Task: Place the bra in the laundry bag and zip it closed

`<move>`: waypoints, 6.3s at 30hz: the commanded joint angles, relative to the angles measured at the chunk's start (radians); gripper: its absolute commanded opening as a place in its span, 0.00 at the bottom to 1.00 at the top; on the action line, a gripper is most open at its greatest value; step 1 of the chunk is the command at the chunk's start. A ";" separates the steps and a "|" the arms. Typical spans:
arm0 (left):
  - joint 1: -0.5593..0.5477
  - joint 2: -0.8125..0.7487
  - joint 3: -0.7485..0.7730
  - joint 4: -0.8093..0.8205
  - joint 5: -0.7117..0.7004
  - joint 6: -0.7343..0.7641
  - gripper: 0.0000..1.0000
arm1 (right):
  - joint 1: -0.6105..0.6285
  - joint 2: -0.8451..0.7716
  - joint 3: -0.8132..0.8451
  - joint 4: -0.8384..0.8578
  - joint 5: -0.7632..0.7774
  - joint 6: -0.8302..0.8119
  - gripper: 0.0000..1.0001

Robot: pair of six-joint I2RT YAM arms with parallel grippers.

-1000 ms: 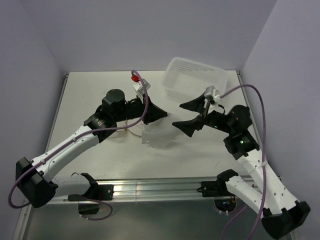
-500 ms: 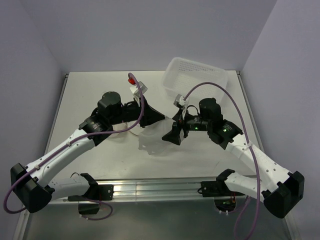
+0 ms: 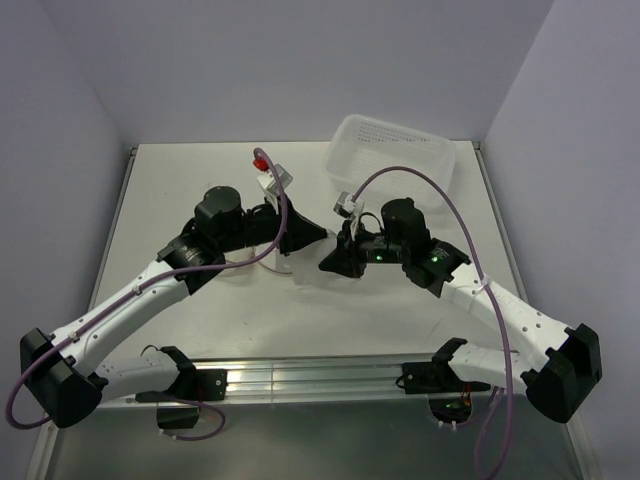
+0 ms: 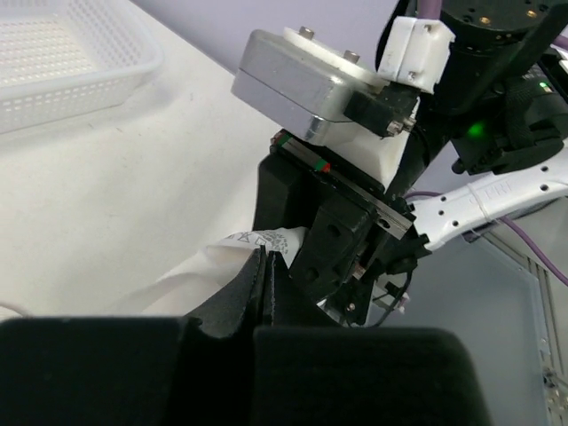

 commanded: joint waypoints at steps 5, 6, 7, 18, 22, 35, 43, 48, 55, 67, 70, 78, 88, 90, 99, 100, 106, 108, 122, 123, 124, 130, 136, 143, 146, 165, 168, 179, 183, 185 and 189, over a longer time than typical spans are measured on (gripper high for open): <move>-0.006 -0.099 -0.023 -0.085 -0.360 -0.035 0.55 | 0.007 -0.049 -0.018 0.171 0.095 0.145 0.00; -0.004 -0.111 -0.020 -0.117 -0.438 -0.045 0.65 | 0.007 -0.054 -0.020 0.188 0.106 0.157 0.00; 0.002 -0.134 -0.017 -0.156 -0.592 -0.061 0.73 | 0.007 -0.054 -0.020 0.190 0.115 0.165 0.00; 0.219 -0.312 -0.229 -0.450 -1.049 -0.291 0.69 | 0.007 -0.051 0.010 0.351 0.198 0.311 0.00; 0.264 -0.349 -0.319 -0.455 -1.092 -0.354 0.69 | 0.007 -0.003 0.049 0.423 0.172 0.352 0.00; 0.450 -0.297 -0.426 -0.239 -0.947 -0.381 0.61 | 0.059 0.330 0.251 0.695 0.087 0.546 0.00; 0.466 -0.255 -0.458 -0.145 -0.899 -0.368 0.34 | 0.119 0.477 0.319 0.779 0.017 0.607 0.00; 0.470 -0.249 -0.480 -0.110 -0.879 -0.365 0.22 | 0.129 0.560 0.316 0.820 0.005 0.622 0.00; 0.471 -0.271 -0.492 -0.078 -0.813 -0.368 0.00 | 0.131 0.701 0.302 0.891 -0.014 0.645 0.00; 0.341 -0.249 -0.527 0.036 -0.572 -0.446 0.00 | 0.097 0.562 0.160 0.857 0.093 0.563 0.00; 0.224 -0.231 -0.459 0.028 -0.603 -0.458 0.00 | 0.094 0.462 0.069 0.801 0.148 0.524 0.00; 0.193 -0.307 -0.536 0.059 -0.588 -0.503 0.00 | 0.088 0.396 0.012 0.738 0.149 0.467 0.00; 0.195 -0.421 -0.652 -0.056 -0.651 -0.460 0.00 | 0.061 0.646 0.116 0.838 0.011 0.515 0.00; 0.195 -0.436 -0.655 -0.096 -0.675 -0.447 0.00 | 0.048 0.643 0.139 0.805 0.011 0.503 0.00; 0.196 -0.453 -0.658 -0.043 -0.712 -0.418 0.00 | 0.157 0.715 0.161 0.733 0.133 0.527 0.00; 0.195 -0.456 -0.655 -0.029 -0.710 -0.415 0.00 | 0.160 0.723 0.114 0.807 0.132 0.553 0.00; 0.196 -0.464 -0.626 -0.004 -0.726 -0.398 0.00 | 0.163 0.718 0.041 0.877 0.164 0.615 0.00; 0.195 -0.481 -0.650 0.051 -0.694 -0.403 0.00 | 0.186 0.756 0.073 0.864 0.173 0.641 0.00; 0.190 -0.429 -0.733 0.250 -0.484 -0.463 0.00 | 0.222 0.888 0.173 0.899 0.408 0.903 0.00; 0.187 -0.426 -0.747 0.298 -0.467 -0.484 0.00 | 0.223 0.887 0.182 0.893 0.449 0.938 0.00; 0.178 -0.426 -0.762 0.321 -0.445 -0.492 0.00 | 0.234 0.884 0.195 0.890 0.480 0.957 0.00; 0.160 -0.467 -0.816 0.358 -0.471 -0.503 0.00 | 0.338 0.913 0.206 0.816 0.754 1.070 0.08; 0.161 -0.479 -0.848 0.311 -0.537 -0.538 0.00 | 0.392 0.888 0.117 0.854 0.851 1.086 0.33; 0.161 -0.468 -0.831 0.260 -0.612 -0.532 0.00 | 0.366 0.734 0.000 0.819 0.804 0.995 0.90; 0.161 -0.473 -0.811 0.235 -0.635 -0.518 0.00 | 0.343 0.665 -0.045 0.782 0.784 0.952 0.90; 0.163 -0.510 -0.799 0.188 -0.648 -0.501 0.00 | 0.298 0.551 0.106 0.402 0.745 0.658 1.00; 0.161 -0.521 -0.793 0.179 -0.648 -0.500 0.00 | 0.289 0.496 0.107 0.342 0.761 0.618 1.00; 0.163 -0.518 -0.796 0.189 -0.640 -0.495 0.00 | 0.163 0.249 -0.100 0.320 0.738 0.613 0.95; 0.161 -0.525 -0.796 0.197 -0.631 -0.498 0.00 | 0.096 0.171 -0.237 0.235 0.839 0.590 0.57; 0.161 -0.524 -0.796 0.208 -0.620 -0.496 0.00 | 0.067 0.140 -0.284 0.184 0.883 0.583 0.48; 0.161 -0.525 -0.785 0.206 -0.612 -0.489 0.00 | 0.048 0.085 -0.368 0.116 0.949 0.575 0.42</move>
